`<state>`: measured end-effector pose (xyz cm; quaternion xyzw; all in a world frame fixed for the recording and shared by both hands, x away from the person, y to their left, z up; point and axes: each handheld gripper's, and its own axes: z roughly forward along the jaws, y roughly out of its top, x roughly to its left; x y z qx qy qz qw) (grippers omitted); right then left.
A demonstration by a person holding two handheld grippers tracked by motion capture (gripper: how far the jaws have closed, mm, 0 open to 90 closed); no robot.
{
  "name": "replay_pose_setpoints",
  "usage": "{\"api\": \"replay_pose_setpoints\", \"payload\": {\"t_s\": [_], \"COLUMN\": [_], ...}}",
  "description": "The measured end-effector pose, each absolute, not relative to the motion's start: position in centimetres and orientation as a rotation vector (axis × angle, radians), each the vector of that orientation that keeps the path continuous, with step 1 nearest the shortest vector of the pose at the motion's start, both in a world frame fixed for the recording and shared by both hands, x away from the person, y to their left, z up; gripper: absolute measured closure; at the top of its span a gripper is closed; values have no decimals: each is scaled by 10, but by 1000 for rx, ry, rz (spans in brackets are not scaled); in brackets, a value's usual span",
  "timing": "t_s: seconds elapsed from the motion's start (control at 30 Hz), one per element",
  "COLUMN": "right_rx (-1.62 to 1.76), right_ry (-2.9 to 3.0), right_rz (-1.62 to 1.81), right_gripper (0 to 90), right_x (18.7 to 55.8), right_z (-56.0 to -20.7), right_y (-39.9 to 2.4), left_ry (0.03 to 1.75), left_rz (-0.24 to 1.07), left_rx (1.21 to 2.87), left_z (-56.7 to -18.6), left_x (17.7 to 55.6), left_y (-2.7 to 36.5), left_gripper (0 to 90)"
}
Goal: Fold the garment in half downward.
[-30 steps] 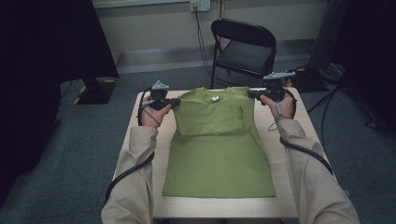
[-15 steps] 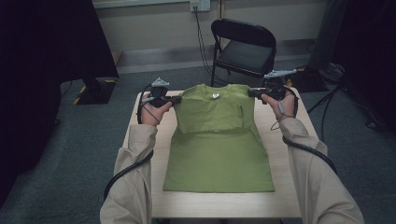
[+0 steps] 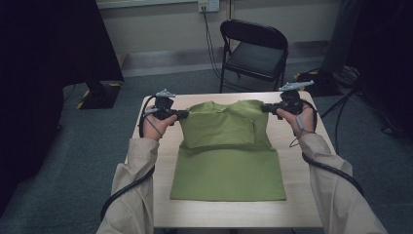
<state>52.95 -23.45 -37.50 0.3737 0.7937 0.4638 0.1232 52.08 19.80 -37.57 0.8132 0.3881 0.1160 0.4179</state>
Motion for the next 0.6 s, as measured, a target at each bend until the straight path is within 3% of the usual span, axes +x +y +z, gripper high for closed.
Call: {"api": "replay_pose_setpoints", "payload": {"t_s": [0.6], "right_rx": [1170], "right_ry": [2347], "right_rz": [1323], "right_gripper": [840], "right_x": [477], "right_z": [-406], "right_y": [-239], "left_ry": [981], "left_rz": [213], "left_rx": [2109], "left_z": [-406], "left_x": [483], "left_y": [198], "left_gripper": [859]}}
